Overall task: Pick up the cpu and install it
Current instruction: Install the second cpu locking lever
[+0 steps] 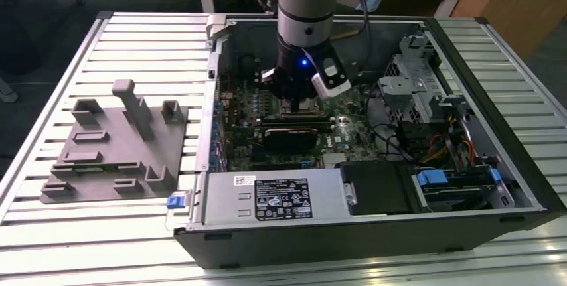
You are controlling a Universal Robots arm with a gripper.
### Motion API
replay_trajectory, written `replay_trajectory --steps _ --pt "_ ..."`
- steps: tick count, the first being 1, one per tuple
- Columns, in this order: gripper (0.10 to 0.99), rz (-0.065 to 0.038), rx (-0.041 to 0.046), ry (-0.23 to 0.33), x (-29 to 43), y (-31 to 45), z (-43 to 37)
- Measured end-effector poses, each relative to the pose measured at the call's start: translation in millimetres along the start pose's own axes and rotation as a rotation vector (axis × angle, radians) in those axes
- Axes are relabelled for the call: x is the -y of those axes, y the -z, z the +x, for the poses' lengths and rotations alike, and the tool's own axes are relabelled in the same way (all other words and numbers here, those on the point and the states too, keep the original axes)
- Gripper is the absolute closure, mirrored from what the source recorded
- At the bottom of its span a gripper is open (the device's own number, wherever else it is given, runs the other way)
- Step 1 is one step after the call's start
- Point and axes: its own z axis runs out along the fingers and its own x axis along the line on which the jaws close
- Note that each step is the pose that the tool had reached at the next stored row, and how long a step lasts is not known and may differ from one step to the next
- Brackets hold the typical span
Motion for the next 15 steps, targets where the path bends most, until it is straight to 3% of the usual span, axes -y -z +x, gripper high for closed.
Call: replay_trajectory --steps 4,6,10,15 --pt "0.98 -0.003 -0.0003 0.0 2.0 -5.4 0.8" --pt "0.98 -0.02 -0.0002 0.0 4.4 -5.7 1.0" --pt "0.98 -0.045 -0.0003 -0.001 10.6 -5.5 2.8" --pt "0.98 -0.081 -0.0007 -0.001 14.8 -5.9 10.3"
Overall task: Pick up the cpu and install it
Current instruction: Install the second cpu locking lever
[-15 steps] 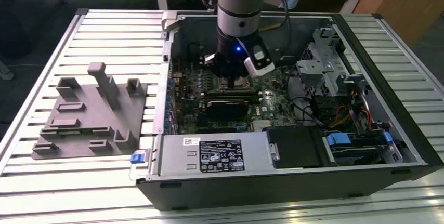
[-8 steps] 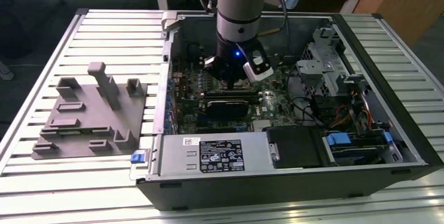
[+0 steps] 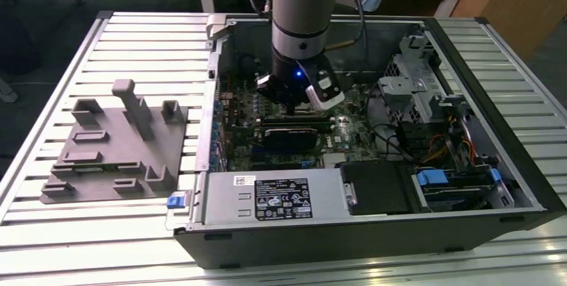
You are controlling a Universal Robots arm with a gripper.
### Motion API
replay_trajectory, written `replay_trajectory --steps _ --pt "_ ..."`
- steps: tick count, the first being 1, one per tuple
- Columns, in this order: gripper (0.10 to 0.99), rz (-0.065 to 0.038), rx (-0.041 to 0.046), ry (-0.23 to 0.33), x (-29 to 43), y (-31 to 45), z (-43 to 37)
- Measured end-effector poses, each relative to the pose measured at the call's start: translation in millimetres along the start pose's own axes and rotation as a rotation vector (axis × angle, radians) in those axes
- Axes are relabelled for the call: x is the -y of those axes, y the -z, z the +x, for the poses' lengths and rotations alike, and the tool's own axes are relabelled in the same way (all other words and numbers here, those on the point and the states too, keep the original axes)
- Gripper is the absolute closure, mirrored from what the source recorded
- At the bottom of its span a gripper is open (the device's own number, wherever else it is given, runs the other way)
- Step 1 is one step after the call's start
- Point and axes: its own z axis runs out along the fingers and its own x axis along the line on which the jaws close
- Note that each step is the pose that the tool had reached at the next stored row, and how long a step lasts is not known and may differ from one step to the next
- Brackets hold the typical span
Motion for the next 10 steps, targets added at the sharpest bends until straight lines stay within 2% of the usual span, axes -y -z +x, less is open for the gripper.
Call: replay_trajectory --steps 4,10 --pt "0.98 -0.008 0.0001 0.0 2.6 -4.5 4.2" --pt "0.98 -0.017 -0.0001 0.0 5.1 -11.2 5.0"
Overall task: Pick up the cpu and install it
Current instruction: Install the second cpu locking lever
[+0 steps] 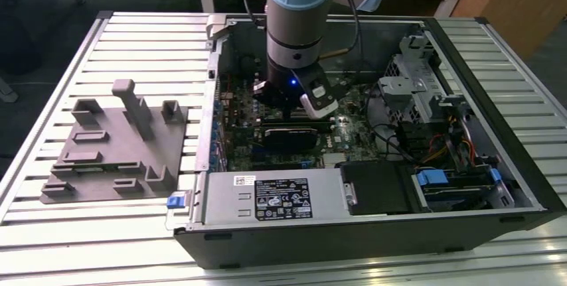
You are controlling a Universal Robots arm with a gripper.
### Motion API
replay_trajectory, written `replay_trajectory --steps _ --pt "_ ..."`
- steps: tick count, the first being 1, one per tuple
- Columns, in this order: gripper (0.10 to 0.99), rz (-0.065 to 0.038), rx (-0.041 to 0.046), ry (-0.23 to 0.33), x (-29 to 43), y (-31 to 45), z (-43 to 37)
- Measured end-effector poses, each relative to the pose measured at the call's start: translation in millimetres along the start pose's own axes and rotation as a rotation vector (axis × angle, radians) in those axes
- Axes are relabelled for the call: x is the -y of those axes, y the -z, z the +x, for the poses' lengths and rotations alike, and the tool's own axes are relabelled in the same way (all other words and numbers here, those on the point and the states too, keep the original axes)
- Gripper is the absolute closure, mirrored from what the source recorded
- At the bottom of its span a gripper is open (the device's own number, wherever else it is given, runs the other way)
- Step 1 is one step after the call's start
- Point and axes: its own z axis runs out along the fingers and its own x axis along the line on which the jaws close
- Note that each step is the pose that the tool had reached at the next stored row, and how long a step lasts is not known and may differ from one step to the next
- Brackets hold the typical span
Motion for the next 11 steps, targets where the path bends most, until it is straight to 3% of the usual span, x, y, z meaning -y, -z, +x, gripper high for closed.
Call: replay_trajectory --steps 6,11 --pt "0.98 -0.026 -0.0001 0.0 2.1 -3.5 3.7" --pt "0.98 -0.038 -0.0003 0.0 3.0 -7.6 6.2"
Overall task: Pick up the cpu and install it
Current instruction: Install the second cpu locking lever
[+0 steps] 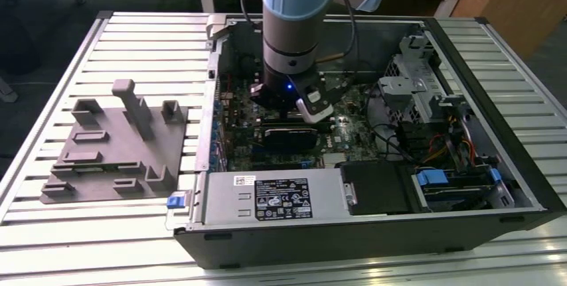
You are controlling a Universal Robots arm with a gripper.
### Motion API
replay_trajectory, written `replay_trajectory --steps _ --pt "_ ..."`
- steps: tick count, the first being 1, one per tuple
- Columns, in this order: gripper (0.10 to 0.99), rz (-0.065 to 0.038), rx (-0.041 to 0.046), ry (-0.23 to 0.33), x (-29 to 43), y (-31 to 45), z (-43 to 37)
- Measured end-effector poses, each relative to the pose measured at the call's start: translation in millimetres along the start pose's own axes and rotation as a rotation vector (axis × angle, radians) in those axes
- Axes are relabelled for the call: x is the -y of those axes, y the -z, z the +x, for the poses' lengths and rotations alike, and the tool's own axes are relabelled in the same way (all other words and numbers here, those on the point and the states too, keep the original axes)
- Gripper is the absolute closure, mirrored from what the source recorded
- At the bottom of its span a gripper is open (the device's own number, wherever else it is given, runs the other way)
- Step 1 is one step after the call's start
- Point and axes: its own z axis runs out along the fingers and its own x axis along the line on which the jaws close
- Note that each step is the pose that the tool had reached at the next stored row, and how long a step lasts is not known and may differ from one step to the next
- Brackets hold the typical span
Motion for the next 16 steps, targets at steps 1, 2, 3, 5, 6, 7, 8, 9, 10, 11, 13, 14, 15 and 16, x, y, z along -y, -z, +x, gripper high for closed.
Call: replay_trajectory --steps 1,2,3,5,6,7,8,9,10,11,13,14,15,16 --pt "0.98 -0.004 0.0001 0.0 0.1 -0.5 1.4" --pt "0.98 -0.008 0.0002 0.0 0.2 -1.1 2.9" --pt "0.98 -0.012 0.0003 0.0 0.4 -1.8 3.8" --pt "0.98 -0.019 0.0003 0.0 0.7 -3.6 4.3" --pt "0.98 -0.022 0.0001 0.0 0.9 -4.2 4.5" --pt "0.98 -0.025 -0.0002 0.0 1.2 -4.9 4.8" --pt "0.98 -0.028 -0.0003 0.0 1.3 -5.4 4.9" --pt "0.98 -0.034 0.0003 0.0 1.3 -6.5 5.0" --pt "0.98 -0.038 0.0006 0.0 1.3 -6.7 4.9" --pt "0.98 -0.04 0.0006 0.0 1.3 -6.9 4.9" --pt "0.98 -0.042 0.0004 0.0 1.5 -7.6 5.0" --pt "0.98 -0.042 0.0003 0.0 1.6 -7.7 5.5" --pt "0.98 -0.042 0.0002 0.0 1.6 -7.8 6.3" --pt "0.98 -0.043 0.0003 0.0 1.7 -8.1 7.1"
